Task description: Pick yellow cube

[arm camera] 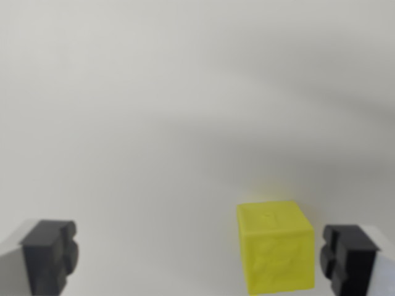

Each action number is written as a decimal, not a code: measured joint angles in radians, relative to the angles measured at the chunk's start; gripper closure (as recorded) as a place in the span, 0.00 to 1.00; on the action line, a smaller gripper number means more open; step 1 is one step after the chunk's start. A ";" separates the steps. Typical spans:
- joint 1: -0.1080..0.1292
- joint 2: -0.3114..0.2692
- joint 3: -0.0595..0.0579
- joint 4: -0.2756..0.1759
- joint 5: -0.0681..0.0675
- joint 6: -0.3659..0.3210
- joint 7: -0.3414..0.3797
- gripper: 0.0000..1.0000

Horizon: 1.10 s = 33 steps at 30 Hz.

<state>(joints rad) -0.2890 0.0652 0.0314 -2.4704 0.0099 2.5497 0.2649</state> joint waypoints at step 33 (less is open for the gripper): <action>-0.182 0.153 0.000 -0.096 -0.020 0.238 -0.274 0.00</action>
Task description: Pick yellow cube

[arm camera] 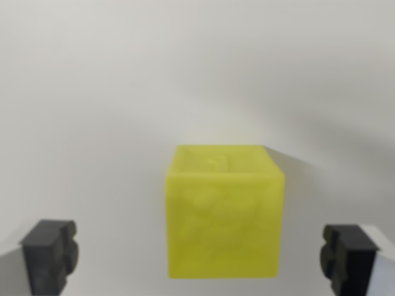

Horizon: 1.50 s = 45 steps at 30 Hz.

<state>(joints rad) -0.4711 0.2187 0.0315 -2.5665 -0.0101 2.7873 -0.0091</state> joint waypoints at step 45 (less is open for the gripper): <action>-0.066 0.213 0.001 0.031 -0.066 0.178 -0.039 0.00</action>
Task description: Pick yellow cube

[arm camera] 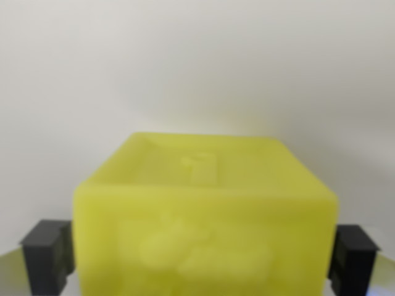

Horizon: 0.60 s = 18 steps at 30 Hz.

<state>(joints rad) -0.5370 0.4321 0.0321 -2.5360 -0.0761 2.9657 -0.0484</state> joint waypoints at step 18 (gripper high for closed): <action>0.003 -0.093 0.003 -0.025 0.027 -0.067 -0.022 1.00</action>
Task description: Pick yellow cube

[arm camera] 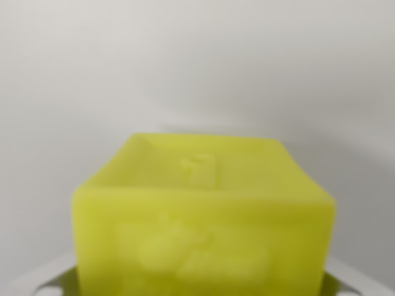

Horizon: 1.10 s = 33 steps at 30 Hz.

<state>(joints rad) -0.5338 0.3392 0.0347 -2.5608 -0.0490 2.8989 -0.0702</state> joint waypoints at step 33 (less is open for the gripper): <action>0.010 -0.250 -0.002 -0.031 0.042 -0.219 -0.030 1.00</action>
<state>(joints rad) -0.5235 0.0891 0.0331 -2.5920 -0.0074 2.6798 -0.1005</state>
